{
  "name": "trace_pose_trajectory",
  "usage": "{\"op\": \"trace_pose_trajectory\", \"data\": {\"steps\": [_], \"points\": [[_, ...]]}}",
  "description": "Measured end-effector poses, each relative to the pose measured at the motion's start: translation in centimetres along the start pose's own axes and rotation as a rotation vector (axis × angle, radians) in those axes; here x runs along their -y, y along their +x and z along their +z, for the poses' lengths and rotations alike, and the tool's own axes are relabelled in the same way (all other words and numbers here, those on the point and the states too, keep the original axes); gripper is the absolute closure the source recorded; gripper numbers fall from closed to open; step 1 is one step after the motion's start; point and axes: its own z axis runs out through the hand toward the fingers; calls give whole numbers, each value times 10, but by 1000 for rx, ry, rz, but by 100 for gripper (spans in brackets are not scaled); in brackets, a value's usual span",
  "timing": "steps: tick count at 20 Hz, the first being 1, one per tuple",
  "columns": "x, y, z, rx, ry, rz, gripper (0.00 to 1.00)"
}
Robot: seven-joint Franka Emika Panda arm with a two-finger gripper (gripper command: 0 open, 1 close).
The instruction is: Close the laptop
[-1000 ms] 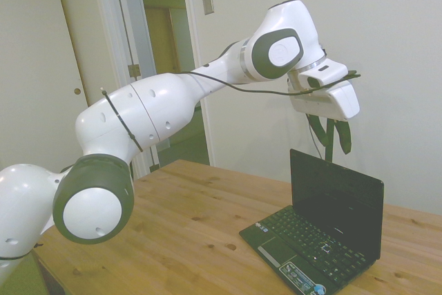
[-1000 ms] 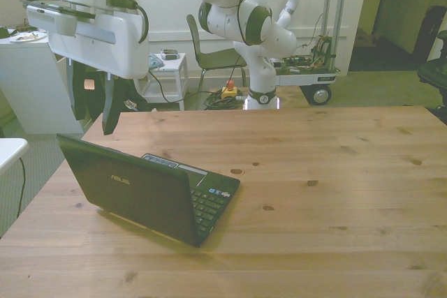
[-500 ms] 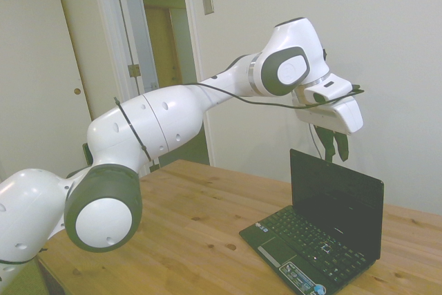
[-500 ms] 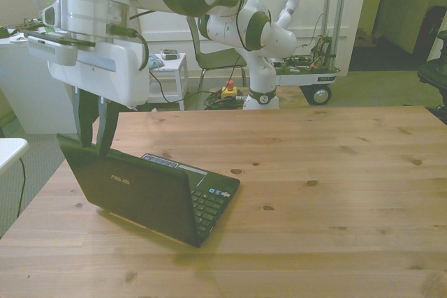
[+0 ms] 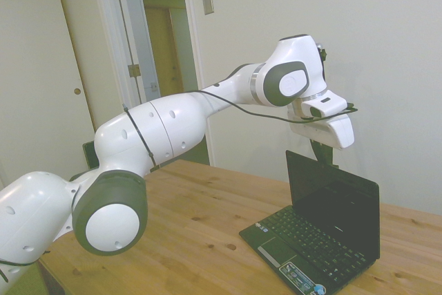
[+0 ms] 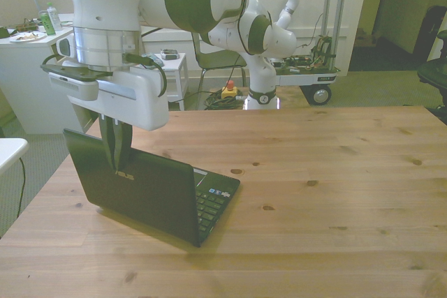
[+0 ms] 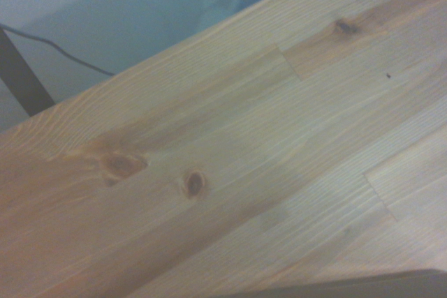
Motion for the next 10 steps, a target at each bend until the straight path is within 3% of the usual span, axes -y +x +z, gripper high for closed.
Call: {"op": "trace_pose_trajectory", "data": {"steps": [10], "points": [[-10,-21,7,104,-132,-14,100]]}}
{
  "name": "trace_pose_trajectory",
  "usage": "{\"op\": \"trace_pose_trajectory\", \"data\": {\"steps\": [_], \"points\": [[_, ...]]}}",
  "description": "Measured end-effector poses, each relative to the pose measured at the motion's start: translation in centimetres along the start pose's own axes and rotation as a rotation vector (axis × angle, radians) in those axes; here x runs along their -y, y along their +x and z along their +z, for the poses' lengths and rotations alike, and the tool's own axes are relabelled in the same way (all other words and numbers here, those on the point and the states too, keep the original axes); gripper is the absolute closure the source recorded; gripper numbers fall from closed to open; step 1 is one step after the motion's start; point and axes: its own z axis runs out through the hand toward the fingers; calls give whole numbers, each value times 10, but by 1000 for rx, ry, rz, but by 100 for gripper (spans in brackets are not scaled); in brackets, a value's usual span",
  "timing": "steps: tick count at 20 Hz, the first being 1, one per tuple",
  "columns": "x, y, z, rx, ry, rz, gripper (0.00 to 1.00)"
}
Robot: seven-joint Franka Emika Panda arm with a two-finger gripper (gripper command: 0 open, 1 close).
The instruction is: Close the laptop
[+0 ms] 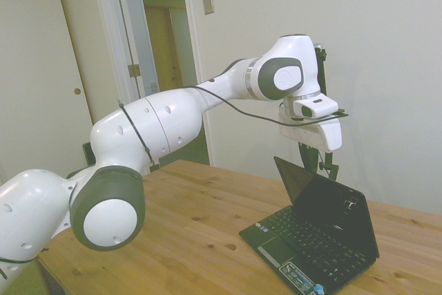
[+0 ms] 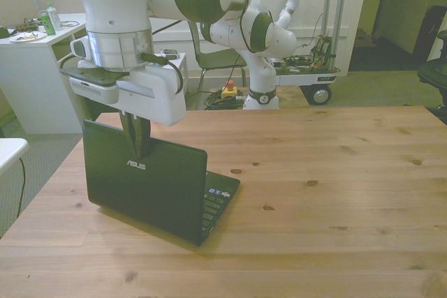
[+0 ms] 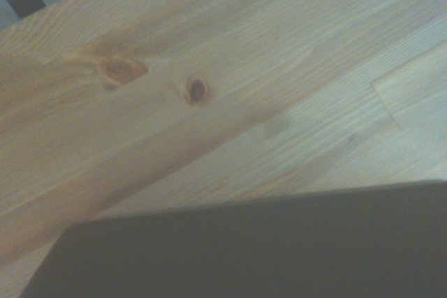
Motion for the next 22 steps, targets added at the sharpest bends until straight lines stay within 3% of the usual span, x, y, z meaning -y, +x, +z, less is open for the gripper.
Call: {"op": "trace_pose_trajectory", "data": {"steps": [11,17,20,22], "points": [[19,-35,47,44,-146,-109,100],[42,-73,106,69,-257,-180,100],[53,-88,132,76,-277,-205,100],[59,-94,128,64,-254,-220,100]]}}
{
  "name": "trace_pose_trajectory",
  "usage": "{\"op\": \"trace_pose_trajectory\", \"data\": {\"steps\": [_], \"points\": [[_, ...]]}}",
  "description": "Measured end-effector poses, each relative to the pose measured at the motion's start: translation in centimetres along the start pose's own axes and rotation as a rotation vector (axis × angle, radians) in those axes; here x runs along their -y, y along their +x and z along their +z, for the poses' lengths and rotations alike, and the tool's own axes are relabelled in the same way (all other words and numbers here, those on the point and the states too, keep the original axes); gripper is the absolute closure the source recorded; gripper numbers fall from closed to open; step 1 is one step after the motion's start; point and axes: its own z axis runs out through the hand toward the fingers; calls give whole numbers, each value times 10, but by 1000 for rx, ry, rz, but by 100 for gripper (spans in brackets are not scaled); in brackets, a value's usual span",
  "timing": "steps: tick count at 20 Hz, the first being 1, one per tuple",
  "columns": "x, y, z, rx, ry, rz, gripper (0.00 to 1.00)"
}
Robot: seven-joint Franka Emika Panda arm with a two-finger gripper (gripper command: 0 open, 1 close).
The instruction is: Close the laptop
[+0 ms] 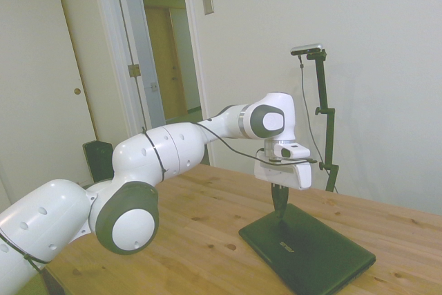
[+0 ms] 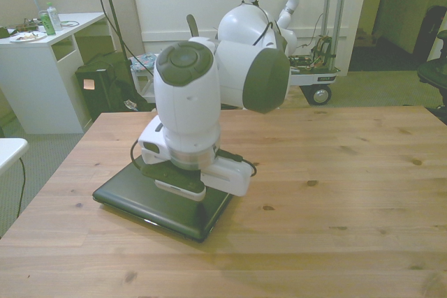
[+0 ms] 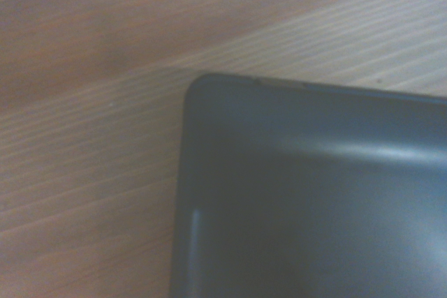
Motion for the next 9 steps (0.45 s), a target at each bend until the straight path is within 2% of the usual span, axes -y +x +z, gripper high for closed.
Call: {"op": "trace_pose_trajectory", "data": {"steps": [3,7,8,9], "points": [[8,-6,-27,-40,97,-46,100],[-4,-24,-98,-67,234,-117,100],[-12,-30,-117,-68,254,-138,0],[-21,-36,-135,-65,266,-170,0]]}}
